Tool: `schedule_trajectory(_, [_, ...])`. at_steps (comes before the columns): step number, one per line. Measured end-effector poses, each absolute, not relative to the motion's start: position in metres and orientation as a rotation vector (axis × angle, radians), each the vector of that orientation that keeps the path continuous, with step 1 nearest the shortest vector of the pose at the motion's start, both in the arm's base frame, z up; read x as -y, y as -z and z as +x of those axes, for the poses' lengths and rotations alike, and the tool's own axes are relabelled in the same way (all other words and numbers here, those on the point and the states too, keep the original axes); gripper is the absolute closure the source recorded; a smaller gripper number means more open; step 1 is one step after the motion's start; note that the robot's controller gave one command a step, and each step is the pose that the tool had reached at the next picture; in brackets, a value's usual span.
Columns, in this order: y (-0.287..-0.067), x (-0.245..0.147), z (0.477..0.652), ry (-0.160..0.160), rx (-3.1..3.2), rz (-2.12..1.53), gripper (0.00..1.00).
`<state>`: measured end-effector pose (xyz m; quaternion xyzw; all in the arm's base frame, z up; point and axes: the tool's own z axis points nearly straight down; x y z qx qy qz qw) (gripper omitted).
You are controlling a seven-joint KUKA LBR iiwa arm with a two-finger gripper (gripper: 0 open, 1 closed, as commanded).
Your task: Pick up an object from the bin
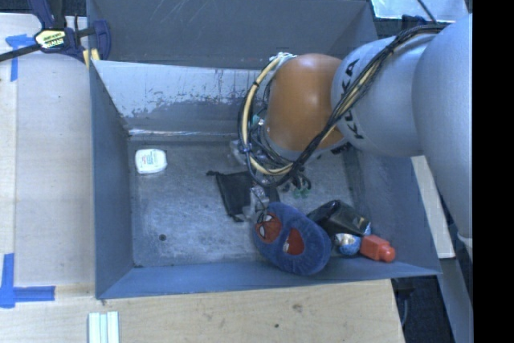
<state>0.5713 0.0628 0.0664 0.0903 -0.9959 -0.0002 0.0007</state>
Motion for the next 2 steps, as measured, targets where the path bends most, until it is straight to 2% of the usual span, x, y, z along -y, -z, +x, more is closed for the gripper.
schedule_trajectory(1, [-0.071, -0.063, 0.574, 0.0, 3.135, 0.281, 1.0])
schedule_trajectory(2, [-0.239, -0.06, 0.57, -0.001, 3.121, 0.455, 1.0])
